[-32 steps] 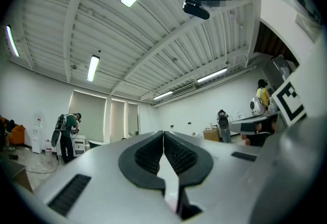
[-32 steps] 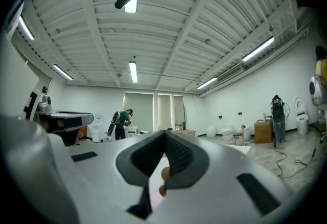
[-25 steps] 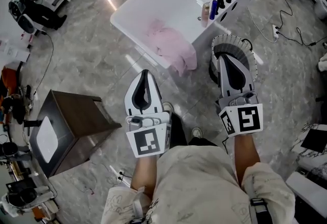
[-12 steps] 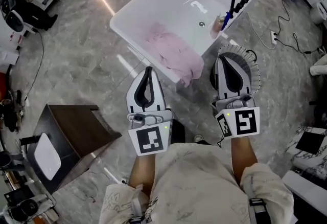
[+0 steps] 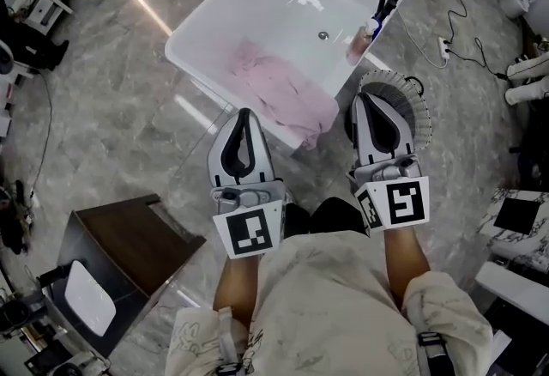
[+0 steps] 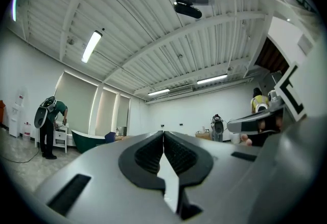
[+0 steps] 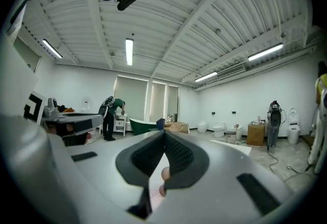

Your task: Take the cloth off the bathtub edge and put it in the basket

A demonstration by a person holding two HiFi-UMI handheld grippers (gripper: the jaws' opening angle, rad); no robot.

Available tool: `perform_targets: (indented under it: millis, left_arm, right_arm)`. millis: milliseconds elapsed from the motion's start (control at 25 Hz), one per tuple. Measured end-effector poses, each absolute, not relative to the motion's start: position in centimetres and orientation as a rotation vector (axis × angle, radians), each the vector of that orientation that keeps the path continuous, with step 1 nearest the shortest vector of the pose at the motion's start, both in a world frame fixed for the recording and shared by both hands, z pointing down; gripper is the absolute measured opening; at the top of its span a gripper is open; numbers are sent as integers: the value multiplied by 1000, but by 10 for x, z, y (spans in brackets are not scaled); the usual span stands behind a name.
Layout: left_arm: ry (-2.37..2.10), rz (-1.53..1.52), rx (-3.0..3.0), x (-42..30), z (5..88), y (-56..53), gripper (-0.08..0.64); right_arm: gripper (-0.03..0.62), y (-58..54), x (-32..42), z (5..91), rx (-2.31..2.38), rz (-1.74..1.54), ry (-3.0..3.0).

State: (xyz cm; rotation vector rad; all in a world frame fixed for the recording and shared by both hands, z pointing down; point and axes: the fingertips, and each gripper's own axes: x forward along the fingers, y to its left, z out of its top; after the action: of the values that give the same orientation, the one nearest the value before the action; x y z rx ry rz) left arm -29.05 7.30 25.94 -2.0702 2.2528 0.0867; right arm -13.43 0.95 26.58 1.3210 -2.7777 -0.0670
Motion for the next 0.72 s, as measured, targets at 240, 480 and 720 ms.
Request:
perform_targets:
  millis: [240, 480, 720]
  left_arm:
    - [2208, 80, -2136, -290, 280, 40, 3]
    - [2240, 30, -2125, -289, 322, 4, 3]
    - [2298, -28, -2127, -283, 373, -28, 3]
  right_arm:
    - [-12, -20, -134, 294, 1364, -14, -2717]
    - [-12, -55, -141, 341, 1305, 42, -2696]
    - [-11, -91, -138, 409, 1225, 126, -2632]
